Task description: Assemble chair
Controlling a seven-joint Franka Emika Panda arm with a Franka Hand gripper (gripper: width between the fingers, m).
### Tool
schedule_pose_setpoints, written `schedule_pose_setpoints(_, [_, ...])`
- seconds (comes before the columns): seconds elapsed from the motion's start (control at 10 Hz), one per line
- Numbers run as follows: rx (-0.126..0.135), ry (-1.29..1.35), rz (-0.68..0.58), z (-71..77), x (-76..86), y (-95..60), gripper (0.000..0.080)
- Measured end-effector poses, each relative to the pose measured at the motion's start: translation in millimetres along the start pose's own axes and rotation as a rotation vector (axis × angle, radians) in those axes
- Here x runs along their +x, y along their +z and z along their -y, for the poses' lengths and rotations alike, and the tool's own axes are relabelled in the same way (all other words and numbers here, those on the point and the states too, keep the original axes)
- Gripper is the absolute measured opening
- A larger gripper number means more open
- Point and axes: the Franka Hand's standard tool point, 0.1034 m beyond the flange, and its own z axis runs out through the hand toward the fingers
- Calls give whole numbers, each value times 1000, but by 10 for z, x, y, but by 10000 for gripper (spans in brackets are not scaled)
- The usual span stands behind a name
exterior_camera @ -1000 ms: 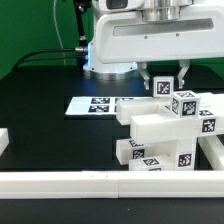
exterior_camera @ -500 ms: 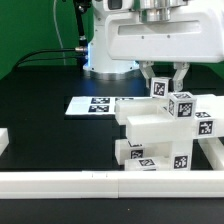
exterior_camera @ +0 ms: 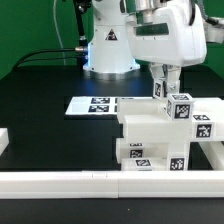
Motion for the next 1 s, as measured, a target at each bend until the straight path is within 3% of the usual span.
schedule_pose_setpoints(0.3, [5, 46, 2, 7, -11, 4, 281])
schedule_pose_setpoints(0.4, [5, 7, 2, 9, -12, 3, 468])
schedule_pose_setpoints(0.5, [5, -104, 0, 38, -23, -19, 592])
schedule_pose_setpoints(0.7, [0, -513, -4, 34, -24, -17, 638])
schedule_pose_setpoints(0.8, [-28, -654, -5, 4, -97, 8, 638])
schedule_pose_setpoints(1.0, [-28, -778, -5, 3, -68, 5, 648])
